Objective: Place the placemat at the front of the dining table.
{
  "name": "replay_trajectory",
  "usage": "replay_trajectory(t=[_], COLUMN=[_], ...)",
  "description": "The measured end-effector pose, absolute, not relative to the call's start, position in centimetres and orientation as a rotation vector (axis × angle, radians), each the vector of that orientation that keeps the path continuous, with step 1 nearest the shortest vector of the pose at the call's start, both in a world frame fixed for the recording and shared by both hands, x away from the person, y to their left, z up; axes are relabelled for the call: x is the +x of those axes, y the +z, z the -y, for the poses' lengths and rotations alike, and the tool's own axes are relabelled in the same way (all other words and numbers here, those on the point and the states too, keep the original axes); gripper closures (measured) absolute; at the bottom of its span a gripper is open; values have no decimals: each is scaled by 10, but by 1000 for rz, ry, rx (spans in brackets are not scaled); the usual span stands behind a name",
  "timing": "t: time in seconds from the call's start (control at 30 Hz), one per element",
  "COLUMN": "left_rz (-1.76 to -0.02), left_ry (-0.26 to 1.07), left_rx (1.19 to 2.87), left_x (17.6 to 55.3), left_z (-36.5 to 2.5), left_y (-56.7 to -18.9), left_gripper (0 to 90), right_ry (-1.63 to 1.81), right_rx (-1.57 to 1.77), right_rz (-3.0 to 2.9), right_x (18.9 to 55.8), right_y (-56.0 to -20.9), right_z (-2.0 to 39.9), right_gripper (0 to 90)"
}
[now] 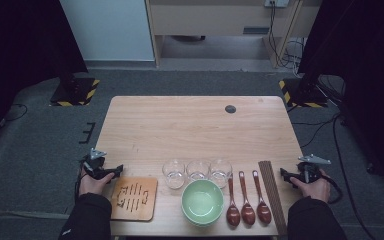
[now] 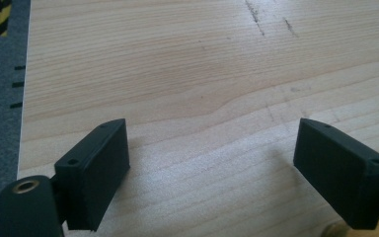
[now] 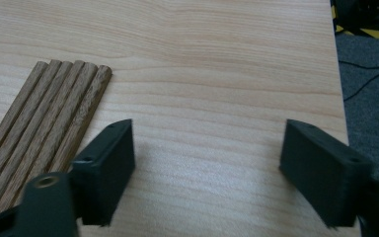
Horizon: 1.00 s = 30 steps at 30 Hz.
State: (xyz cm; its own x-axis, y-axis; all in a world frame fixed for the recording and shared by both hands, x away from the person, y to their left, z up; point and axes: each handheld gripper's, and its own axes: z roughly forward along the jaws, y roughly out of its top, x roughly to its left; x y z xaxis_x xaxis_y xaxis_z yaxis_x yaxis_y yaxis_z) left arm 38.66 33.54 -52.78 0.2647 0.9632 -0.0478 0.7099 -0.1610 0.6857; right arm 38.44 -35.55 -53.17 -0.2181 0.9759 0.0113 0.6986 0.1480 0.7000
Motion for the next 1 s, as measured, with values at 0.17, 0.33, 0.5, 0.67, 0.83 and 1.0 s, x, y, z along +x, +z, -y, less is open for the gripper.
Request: replay_trajectory(t=[0.17,0.33,0.5,0.67,0.83,1.0], left_rz=[-1488,-1451,-1431,-1451,-1421,-1396], left_ry=[559,543,552,566,618,647], left_rx=[1917,1828,1771,1730,1706,1670], left_x=[384,379,370,363,358,354], left_z=[-336,-334,-332,-332,-332,-328], left_y=[-522,-511,-498,-490,-482,-474], left_gripper=[171,187,228,214,196,193], right_ry=[829,911,955,1000,1044,1083], right_rx=[1613,1615,1572,1542,1497,1458], right_rz=[-1948,-1895,-1871,-1854,-1825,-1832], right_x=[383,380,378,376,376,376], right_y=[-526,-515,-502,-493,-480,-469], right_z=[357,355,351,348,341,333], right_gripper=[285,266,256,247,206,190])
